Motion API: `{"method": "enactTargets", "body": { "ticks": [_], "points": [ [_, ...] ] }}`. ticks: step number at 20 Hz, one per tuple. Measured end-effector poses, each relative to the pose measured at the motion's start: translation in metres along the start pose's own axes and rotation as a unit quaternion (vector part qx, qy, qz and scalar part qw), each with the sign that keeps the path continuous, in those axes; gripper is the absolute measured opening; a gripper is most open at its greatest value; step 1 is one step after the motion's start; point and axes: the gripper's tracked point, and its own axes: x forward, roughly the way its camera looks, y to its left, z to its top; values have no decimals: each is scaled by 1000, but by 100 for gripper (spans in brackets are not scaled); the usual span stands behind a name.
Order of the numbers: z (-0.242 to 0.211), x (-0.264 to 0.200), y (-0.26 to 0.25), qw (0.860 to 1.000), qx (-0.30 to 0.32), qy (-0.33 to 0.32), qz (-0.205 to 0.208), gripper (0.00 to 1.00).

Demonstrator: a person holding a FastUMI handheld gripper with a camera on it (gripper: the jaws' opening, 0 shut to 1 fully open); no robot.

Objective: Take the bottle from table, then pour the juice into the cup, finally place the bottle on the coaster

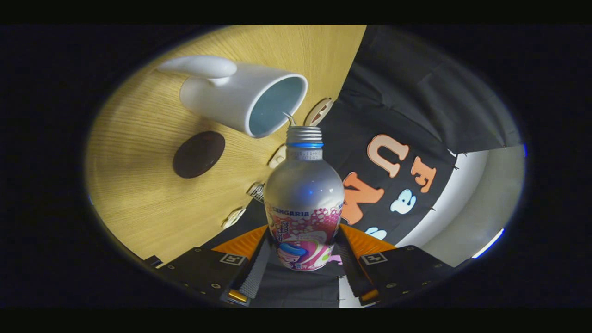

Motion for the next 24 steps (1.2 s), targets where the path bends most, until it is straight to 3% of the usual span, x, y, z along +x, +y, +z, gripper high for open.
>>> {"method": "enactTargets", "body": {
  "ticks": [16, 24],
  "points": [
    [-4, 1, -4, 1000, -13, 1, 5, 75],
    [-5, -7, 18, 994, 101, 5, 37, 75]
  ]
}}
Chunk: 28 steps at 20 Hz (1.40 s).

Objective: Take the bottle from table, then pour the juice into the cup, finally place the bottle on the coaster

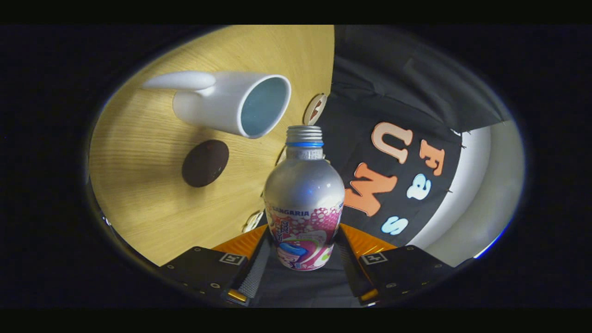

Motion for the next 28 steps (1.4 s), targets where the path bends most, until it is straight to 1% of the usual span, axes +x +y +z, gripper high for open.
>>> {"method": "enactTargets", "body": {
  "ticks": [2, 4, 6, 9, 11, 14, 17, 19, 21, 23, 28],
  "points": [
    [3, 0, 9, 999, 38, -7, 9, 75],
    [-2, 2, 26, 994, 108, -7, 31, 75],
    [-4, 0, 38, 983, 179, -4, 50, 76],
    [-17, -2, 40, 966, 256, 5, 46, 76],
    [-27, 0, 45, 945, 322, 10, 53, 76],
    [-38, -2, 45, 900, 430, 8, 69, 76],
    [-44, 2, 37, 852, 519, -5, 75, 76],
    [-47, 3, 28, 810, 581, -25, 74, 76],
    [-41, 3, 25, 765, 637, -44, 87, 76],
    [-35, 5, 21, 727, 676, -61, 101, 76],
    [-22, 17, 30, 642, 750, -80, 138, 76]
  ]
}}
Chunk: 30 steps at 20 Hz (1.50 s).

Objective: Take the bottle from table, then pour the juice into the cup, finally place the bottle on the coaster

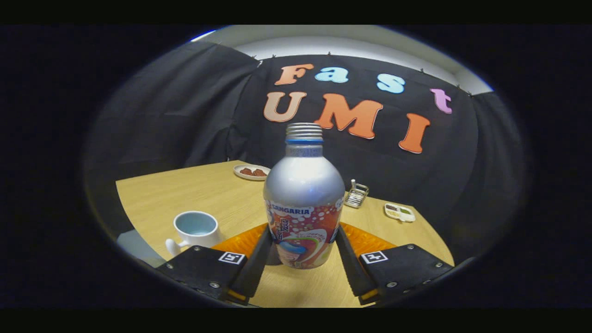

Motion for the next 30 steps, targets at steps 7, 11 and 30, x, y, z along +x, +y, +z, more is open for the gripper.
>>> {"method": "enactTargets", "body": {
  "ticks": [7, 11, 30],
  "points": [
    [-13, 33, 26, 994, 93, 5, 49, 76],
    [-33, 47, 36, 991, 114, 23, 63, 76],
    [-67, 63, 48, 992, 108, 35, 63, 80]
  ]
}}
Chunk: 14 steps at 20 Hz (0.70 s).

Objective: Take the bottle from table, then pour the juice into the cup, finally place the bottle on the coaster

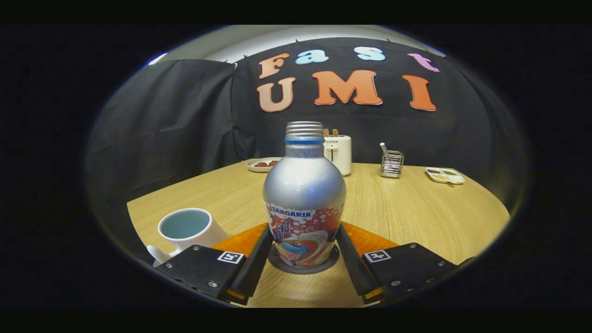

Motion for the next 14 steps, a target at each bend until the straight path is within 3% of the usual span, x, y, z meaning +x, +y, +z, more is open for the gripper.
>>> {"method": "enactTargets", "body": {
  "ticks": [3, 7, 14],
  "points": [
    [-6, -3, 0, 1000, 11, 6, -8, 82],
    [-3, -17, 3, 1000, 26, -2, -14, 96],
    [8, -76, -7, 999, 20, -13, -47, 97]
  ]
}}
